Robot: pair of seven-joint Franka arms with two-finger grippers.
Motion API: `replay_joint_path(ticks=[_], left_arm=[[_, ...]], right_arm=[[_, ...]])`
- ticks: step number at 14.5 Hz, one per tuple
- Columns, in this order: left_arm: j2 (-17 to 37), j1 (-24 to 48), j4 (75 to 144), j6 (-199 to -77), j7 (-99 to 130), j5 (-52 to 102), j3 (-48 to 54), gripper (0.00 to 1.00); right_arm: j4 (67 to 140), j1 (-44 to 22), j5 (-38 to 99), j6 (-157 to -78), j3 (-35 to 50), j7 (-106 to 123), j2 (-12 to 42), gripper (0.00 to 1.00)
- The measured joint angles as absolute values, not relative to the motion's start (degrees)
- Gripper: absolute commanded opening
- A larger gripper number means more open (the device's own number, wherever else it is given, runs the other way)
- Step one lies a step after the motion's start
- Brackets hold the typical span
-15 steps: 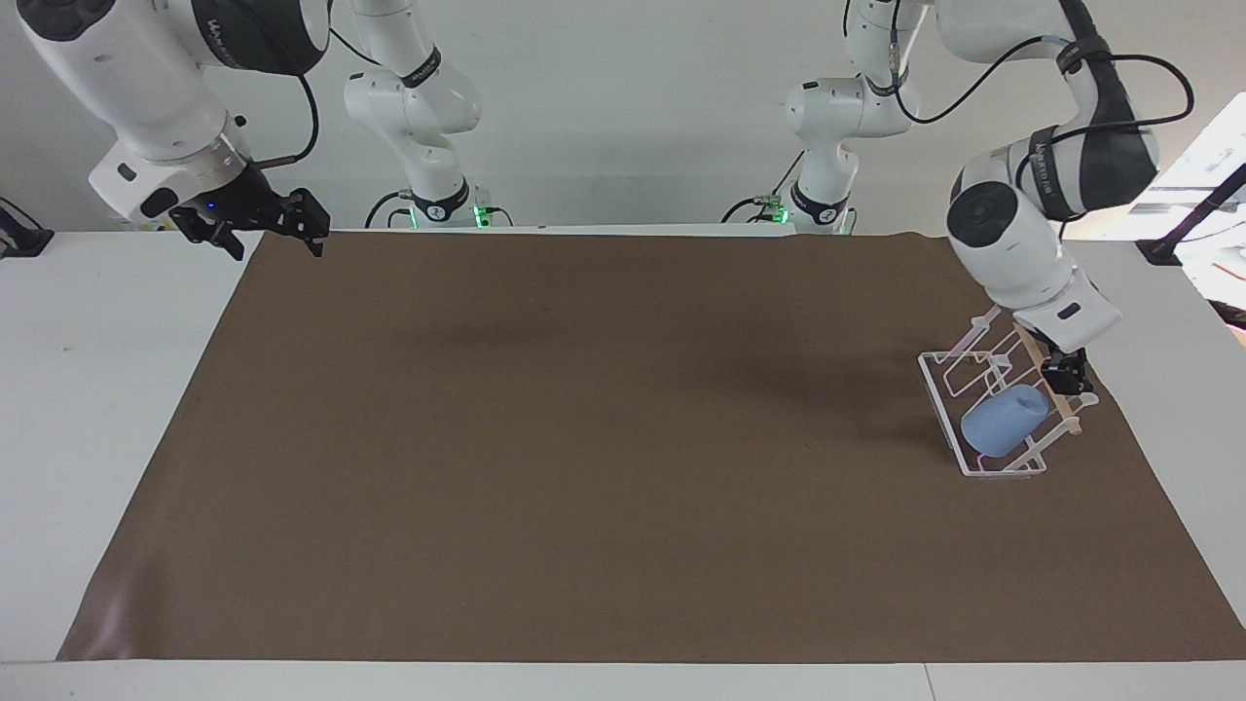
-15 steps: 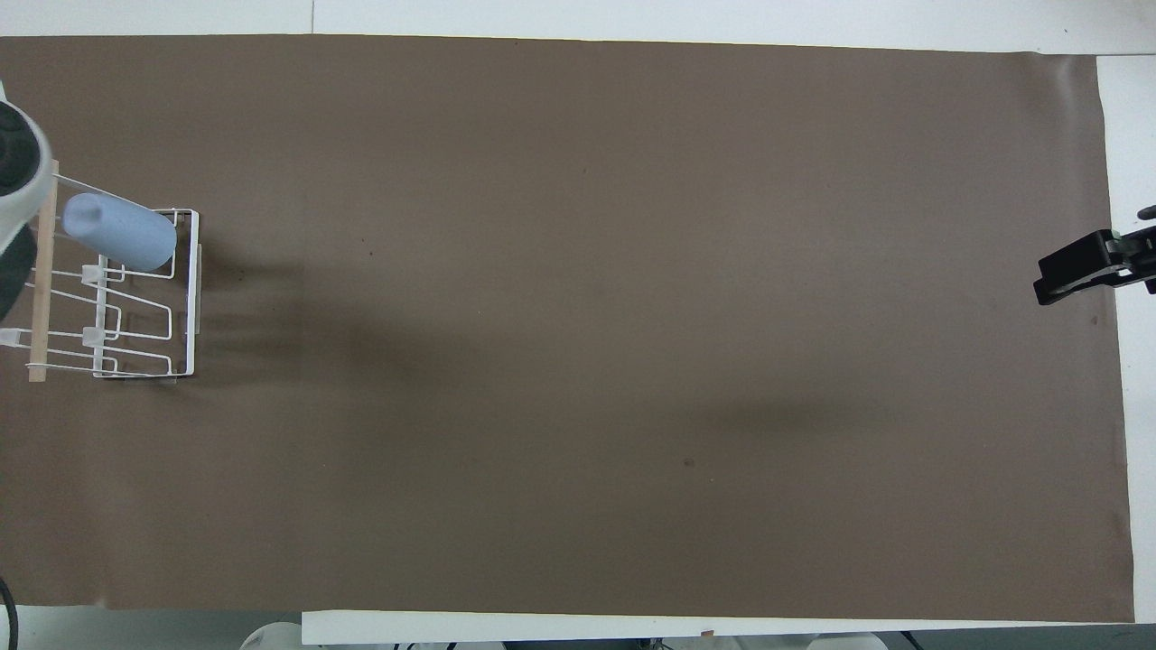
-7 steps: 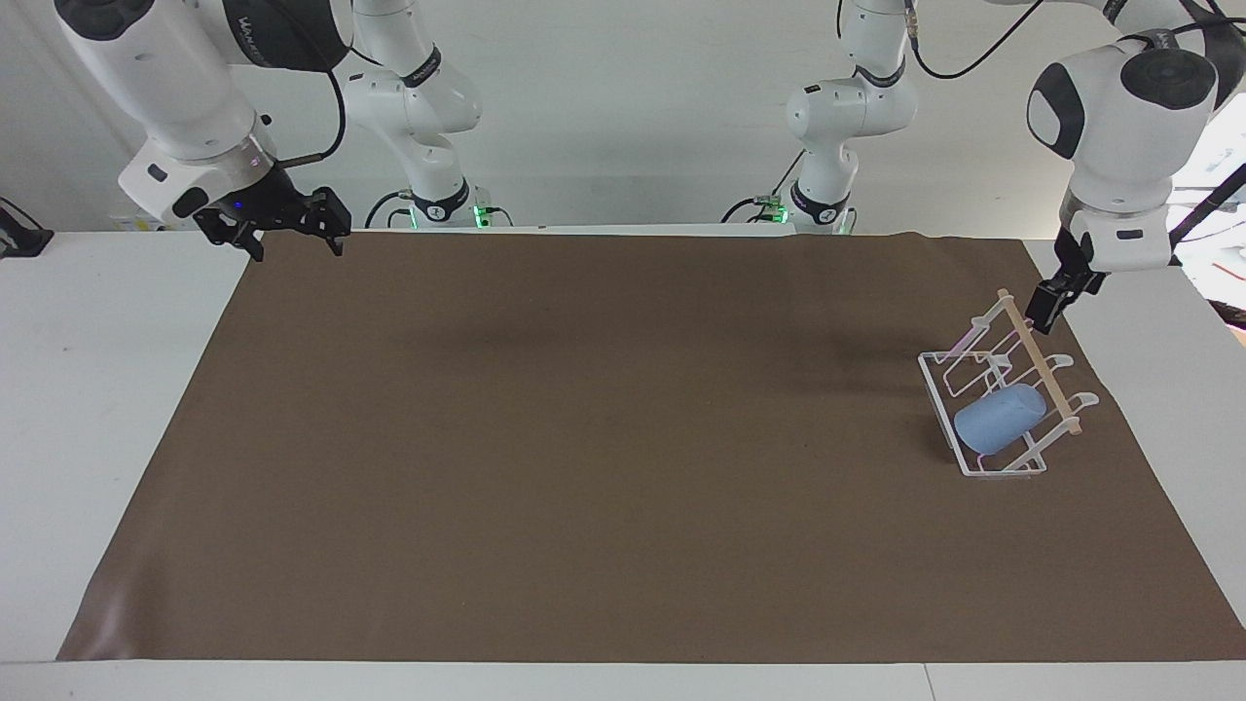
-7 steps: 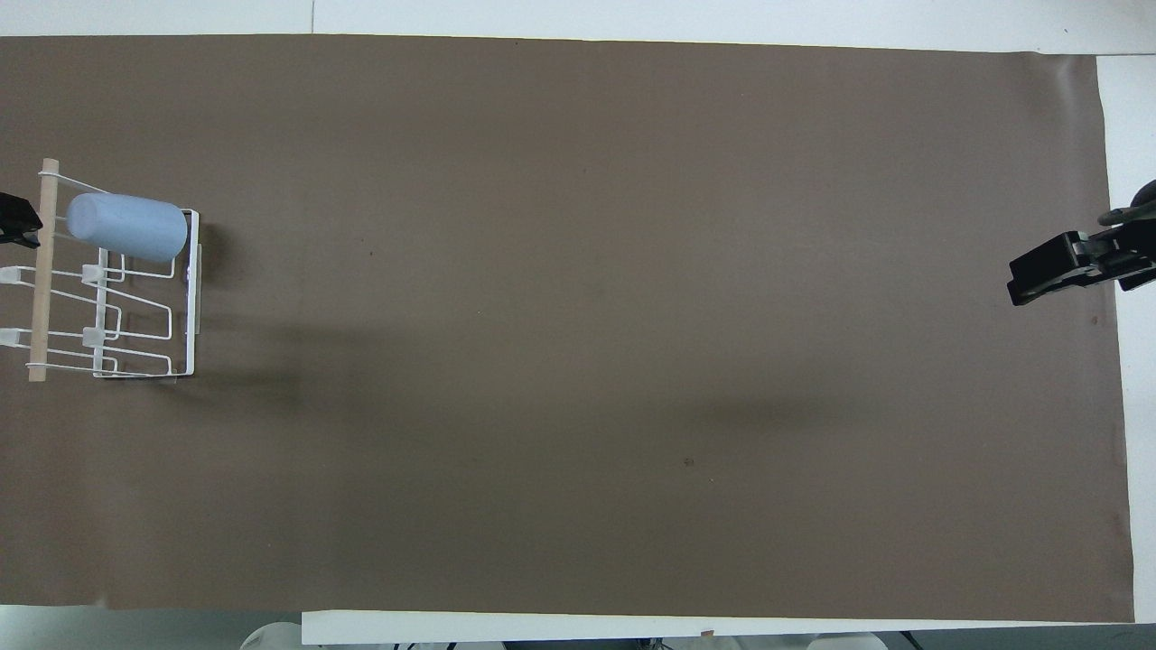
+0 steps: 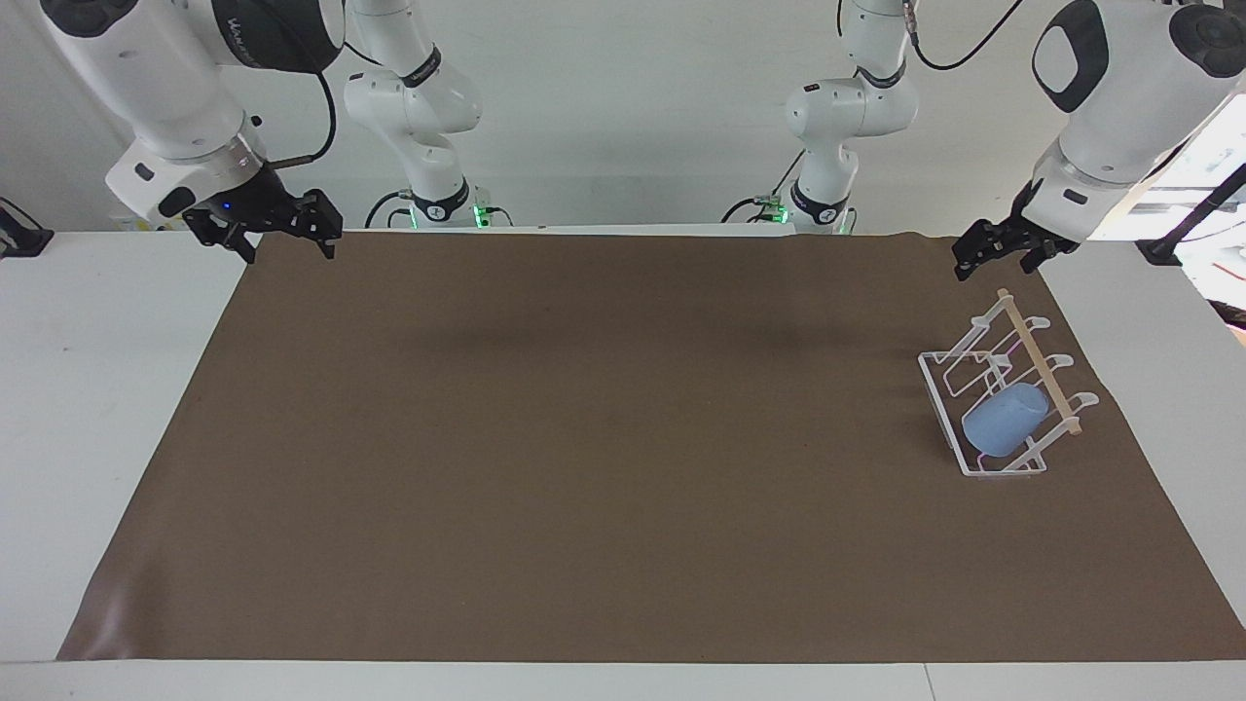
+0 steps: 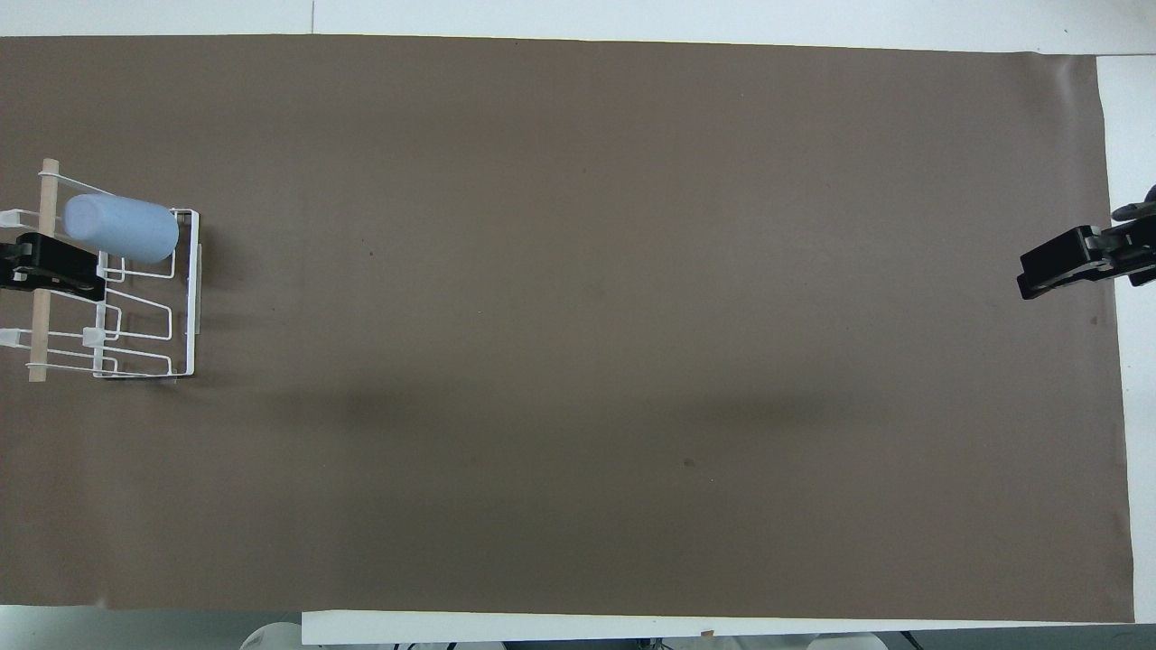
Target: Hang cup on cup holder
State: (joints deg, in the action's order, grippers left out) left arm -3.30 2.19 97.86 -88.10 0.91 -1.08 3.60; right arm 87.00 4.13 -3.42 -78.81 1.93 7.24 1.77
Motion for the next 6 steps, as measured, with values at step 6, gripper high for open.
replay_joint_path(ticks=[6], left_arm=[[-0.8, 4.9, 95.5, -88.9, -0.2, -0.6, 3.5, 1.0]], right_arm=[[87.1, 4.2, -3.4, -78.8, 1.9, 7.2, 1.8, 1.0]])
